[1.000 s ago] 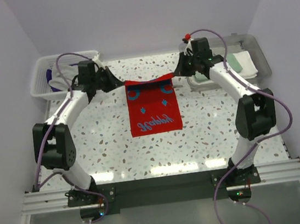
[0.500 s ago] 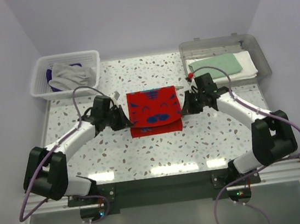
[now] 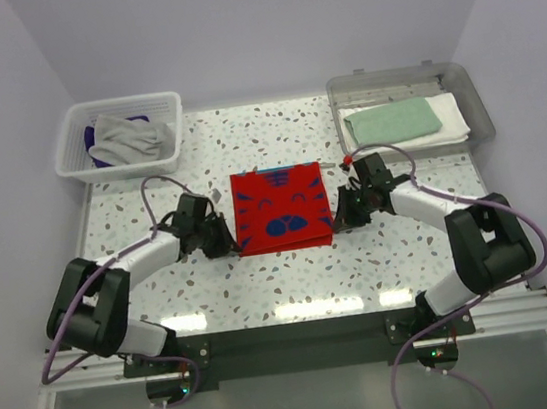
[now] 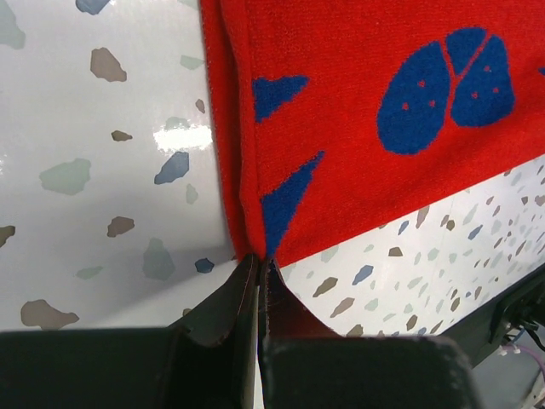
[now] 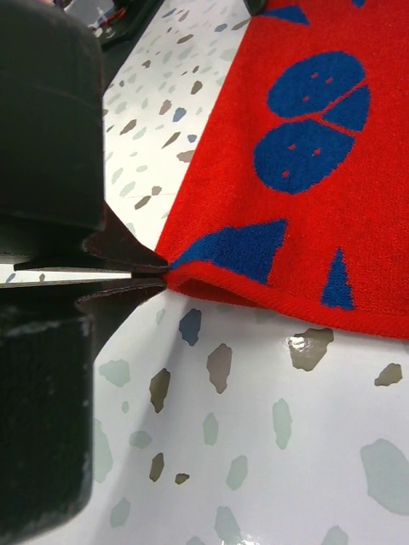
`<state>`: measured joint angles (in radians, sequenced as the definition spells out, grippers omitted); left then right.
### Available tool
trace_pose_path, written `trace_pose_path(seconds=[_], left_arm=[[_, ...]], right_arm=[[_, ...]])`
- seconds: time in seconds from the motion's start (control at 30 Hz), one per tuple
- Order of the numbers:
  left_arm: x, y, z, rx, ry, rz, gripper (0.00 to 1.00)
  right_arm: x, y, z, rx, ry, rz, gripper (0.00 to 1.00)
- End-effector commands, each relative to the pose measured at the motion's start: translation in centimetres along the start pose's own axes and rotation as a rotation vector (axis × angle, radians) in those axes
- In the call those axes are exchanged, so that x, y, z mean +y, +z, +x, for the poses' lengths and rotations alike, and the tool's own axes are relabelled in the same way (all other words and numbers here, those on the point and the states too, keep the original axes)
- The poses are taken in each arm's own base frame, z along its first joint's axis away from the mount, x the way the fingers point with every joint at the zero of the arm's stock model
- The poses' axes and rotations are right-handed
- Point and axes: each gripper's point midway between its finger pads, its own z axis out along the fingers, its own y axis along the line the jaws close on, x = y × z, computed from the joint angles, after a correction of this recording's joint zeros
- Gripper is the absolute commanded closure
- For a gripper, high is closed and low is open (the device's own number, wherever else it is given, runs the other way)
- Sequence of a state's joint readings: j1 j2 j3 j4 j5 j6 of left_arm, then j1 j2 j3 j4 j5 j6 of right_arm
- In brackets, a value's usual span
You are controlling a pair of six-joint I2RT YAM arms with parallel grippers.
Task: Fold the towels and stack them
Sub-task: Fold the towel
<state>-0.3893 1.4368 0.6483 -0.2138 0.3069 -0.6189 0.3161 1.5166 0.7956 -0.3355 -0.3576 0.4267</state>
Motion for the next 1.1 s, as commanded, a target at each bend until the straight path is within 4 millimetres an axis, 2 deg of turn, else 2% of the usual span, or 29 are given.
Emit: trace_pose_path(seconds=[0.0,0.1,0.17,0.2,0.23,0.3,0.33,0.43,0.5,0.57,0.63,0.77,0.87,1.07], left_arm=[[1.0,0.5,-0.4,-0.023,0.023,-0.041,1.00],[0.0,0.0,-1.4,-0.042,0.031,-0.028,1.00],[-0.9,-1.0,-3.1,-0.082,0.046,-0.031,1.00],[-1.2,-1.4,-3.6,-0.093,0.055,-0.035,1.00],[-2.0,-2.0,-4.9,-0.121,0.067,-0.031,1.00],[-2.1,-2.8,-5.7,-0.132,0.078,-0.057,1.00],[-2.7,-3.3,-6.6,-0.154,0.085,-0.056,1.00],[-2.6,-4.3,-7.2,-0.174,0.089,-0.091,1.00],[-2.2,-4.4,-6.7,-0.163,0.087,-0.105,1.00],[-1.3,-3.7,-5.4,-0.132,0.081,-0.112,1.00],[-0.2,-2.8,-3.4,-0.077,0.065,-0.113,1.00],[1.3,-0.9,-1.1,-0.029,0.044,-0.111,1.00],[1.8,-0.1,-0.2,-0.013,0.036,-0.112,1.00],[2.4,0.8,0.8,0.004,0.036,-0.130,1.00]], right_arm=[[-0.1,-0.1,-1.0,-0.036,-0.013,0.009,1.00],[0.5,-1.0,-1.7,-0.055,-0.026,0.008,1.00],[0.9,-1.8,-2.1,-0.063,-0.031,0.008,1.00],[1.6,-2.5,-2.9,-0.088,-0.042,-0.002,1.00],[1.9,-2.9,-3.2,-0.094,-0.046,-0.006,1.00],[2.7,-4.0,-3.7,-0.103,-0.053,-0.020,1.00],[3.0,-4.3,-3.8,-0.106,-0.054,-0.024,1.00],[3.4,-4.9,-3.3,-0.098,-0.054,-0.030,1.00],[3.2,-4.6,-2.3,-0.076,-0.049,-0.029,1.00],[2.8,-4.0,-1.3,-0.058,-0.034,-0.025,1.00],[1.8,-3.0,0.1,-0.031,-0.008,-0.013,1.00],[0.5,-1.0,2.2,0.017,0.022,-0.005,1.00],[-0.3,0.0,3.2,0.046,0.036,0.013,1.00],[-1.0,0.8,4.0,0.067,0.034,0.027,1.00]])
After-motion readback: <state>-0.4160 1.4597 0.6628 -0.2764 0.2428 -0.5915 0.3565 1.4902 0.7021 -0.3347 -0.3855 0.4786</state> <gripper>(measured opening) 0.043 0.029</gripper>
